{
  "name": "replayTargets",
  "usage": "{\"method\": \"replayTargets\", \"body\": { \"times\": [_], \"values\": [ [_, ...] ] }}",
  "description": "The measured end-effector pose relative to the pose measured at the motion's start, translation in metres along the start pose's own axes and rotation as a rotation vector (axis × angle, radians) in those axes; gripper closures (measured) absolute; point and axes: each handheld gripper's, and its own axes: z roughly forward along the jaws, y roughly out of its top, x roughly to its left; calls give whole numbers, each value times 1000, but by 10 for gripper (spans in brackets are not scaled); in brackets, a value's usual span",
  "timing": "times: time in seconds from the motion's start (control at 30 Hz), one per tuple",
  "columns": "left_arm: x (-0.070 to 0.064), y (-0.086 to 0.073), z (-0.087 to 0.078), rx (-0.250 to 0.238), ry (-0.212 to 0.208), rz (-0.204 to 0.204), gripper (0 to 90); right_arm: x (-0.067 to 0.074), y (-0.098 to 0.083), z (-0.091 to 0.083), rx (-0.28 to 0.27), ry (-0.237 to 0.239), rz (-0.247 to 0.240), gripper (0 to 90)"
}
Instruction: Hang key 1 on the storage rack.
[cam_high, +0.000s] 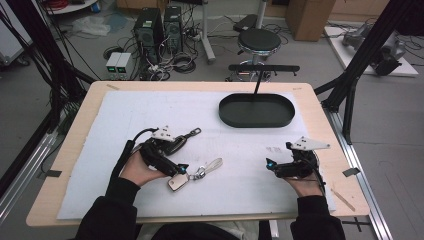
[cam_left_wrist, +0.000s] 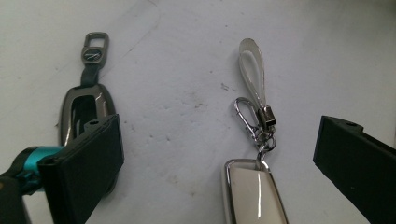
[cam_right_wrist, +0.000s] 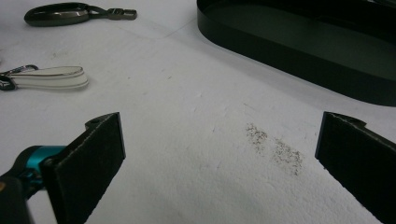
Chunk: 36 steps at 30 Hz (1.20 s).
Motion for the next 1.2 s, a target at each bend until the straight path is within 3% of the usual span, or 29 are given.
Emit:
{"method": "replayTargets", "body": {
  "times": [0.4,0.5,0.67,0.77,1.03,1.2],
  "values": [
    [-17,15,32,32,-35,30,23,0,0,0,1,-3,4,6],
    [-24,18,40,49,-21,58,28,0,0,1,3,-2,-4,6],
    [-35,23,58,96,-44,103,33,0,0,1,6,2,-2,6],
    [-40,27,66,98,-55,112,33,1,0,1,7,2,-2,6],
    [-46,31,84,127,-45,110,36,1,0,1,8,0,-5,7],
    [-45,31,95,167,-23,91,132,1,-1,2,12,2,-8,7]
  ]
}}
